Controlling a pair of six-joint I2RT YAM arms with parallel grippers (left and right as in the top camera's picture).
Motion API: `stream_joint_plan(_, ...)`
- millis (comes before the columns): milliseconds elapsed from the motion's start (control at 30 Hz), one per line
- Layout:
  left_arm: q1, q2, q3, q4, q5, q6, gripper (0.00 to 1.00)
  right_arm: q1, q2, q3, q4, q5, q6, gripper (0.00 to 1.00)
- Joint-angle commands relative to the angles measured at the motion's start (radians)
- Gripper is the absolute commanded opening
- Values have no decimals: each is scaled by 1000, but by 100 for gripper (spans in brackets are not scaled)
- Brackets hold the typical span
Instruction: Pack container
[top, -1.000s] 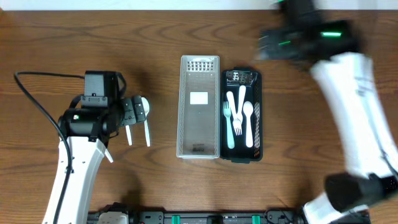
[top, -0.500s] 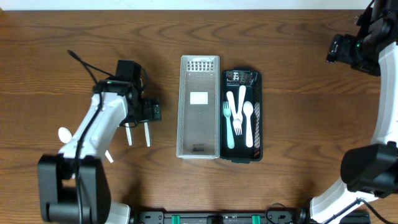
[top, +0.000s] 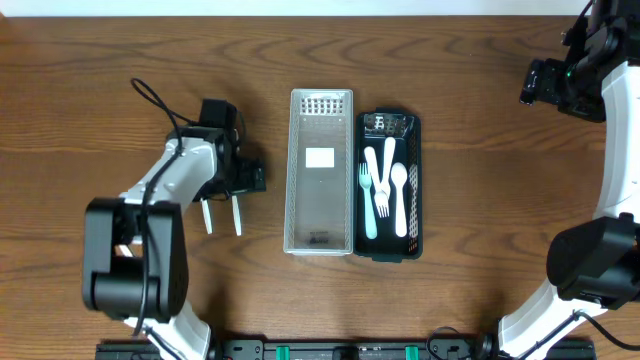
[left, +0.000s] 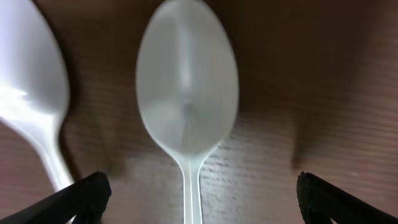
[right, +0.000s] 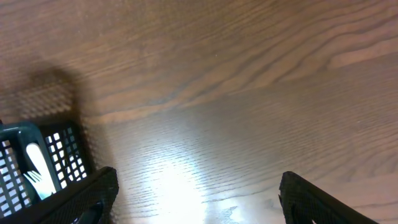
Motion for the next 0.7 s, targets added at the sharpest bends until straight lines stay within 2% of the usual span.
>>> stream_joint_plan(0, -1, 32, 10, 3, 6, 13, 98, -5, 5, -5, -2, -3, -17, 86)
stream_joint_plan(167, -1, 41, 9, 13, 3, 13, 99, -5, 5, -5, -1, -3, -17, 84)
stream_joint_plan(667, -1, 41, 9, 13, 3, 13, 13, -5, 5, -5, -3, -3, -17, 83)
